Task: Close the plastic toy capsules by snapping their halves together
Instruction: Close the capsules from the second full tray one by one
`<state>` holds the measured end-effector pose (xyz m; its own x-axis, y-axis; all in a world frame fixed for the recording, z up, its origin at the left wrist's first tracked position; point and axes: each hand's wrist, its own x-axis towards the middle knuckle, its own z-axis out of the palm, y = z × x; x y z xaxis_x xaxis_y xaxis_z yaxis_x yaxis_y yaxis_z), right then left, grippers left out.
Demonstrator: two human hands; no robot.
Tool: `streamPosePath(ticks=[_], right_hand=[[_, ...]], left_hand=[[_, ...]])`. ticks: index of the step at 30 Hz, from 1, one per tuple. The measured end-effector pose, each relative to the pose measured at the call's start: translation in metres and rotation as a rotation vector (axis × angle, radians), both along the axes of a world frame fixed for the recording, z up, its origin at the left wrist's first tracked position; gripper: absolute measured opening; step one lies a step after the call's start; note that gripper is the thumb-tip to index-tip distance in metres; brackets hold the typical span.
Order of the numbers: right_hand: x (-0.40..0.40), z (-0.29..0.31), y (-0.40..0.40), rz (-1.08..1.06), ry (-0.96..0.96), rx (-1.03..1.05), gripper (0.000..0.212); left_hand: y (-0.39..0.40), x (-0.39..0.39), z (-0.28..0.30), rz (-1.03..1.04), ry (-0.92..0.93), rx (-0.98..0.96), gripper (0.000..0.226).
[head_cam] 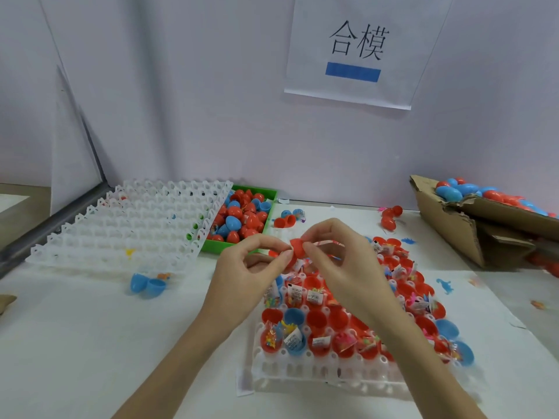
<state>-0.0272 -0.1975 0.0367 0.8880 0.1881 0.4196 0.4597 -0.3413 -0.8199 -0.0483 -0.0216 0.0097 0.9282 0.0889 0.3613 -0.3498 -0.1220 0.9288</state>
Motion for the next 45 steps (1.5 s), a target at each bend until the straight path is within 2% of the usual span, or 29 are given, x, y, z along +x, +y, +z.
streamPosePath(ticks=[4, 9, 12, 15, 19, 22, 26, 31, 33, 38, 42, 45], right_hand=[[-0.001, -0.004, 0.002, 0.014, -0.016, -0.008, 0.019], [-0.002, -0.002, 0.005, 0.0, -0.027, 0.047, 0.015], [-0.001, 0.001, 0.007, 0.022, 0.023, 0.079, 0.015], [-0.001, -0.003, 0.007, 0.021, 0.098, 0.1, 0.015], [-0.008, -0.015, 0.001, 0.052, 0.215, 0.304, 0.016], [-0.014, -0.02, 0.001, 0.066, 0.231, 0.378, 0.021], [-0.016, -0.02, 0.0, 0.046, 0.174, 0.366, 0.018], [-0.019, -0.017, 0.0, 0.025, -0.004, 0.205, 0.021], [-0.021, -0.018, 0.001, 0.011, -0.045, 0.206, 0.021], [-0.023, -0.015, 0.0, 0.0, -0.064, 0.26, 0.022], [-0.024, -0.014, 0.0, -0.015, -0.05, 0.295, 0.02], [-0.025, -0.012, -0.001, 0.002, -0.015, 0.336, 0.019]], left_hand=[[0.002, 0.003, -0.001, 0.03, -0.074, 0.059, 0.005], [-0.001, -0.002, 0.002, 0.054, -0.195, 0.132, 0.02], [0.0, 0.0, 0.001, 0.089, -0.206, 0.129, 0.01], [0.002, 0.001, 0.0, 0.066, -0.176, 0.15, 0.009], [-0.001, -0.001, -0.002, 0.054, -0.226, 0.271, 0.009], [-0.004, -0.003, -0.002, 0.097, -0.269, 0.304, 0.009], [-0.004, -0.006, 0.0, 0.084, -0.234, 0.233, 0.017], [-0.005, -0.008, 0.005, 0.075, -0.178, 0.103, 0.045], [-0.004, -0.009, 0.007, 0.071, -0.209, 0.106, 0.041], [-0.001, -0.008, 0.01, 0.08, -0.3, 0.183, 0.009], [-0.002, -0.008, 0.009, 0.044, -0.327, 0.228, 0.016], [-0.003, -0.01, 0.01, 0.031, -0.266, 0.179, 0.028]])
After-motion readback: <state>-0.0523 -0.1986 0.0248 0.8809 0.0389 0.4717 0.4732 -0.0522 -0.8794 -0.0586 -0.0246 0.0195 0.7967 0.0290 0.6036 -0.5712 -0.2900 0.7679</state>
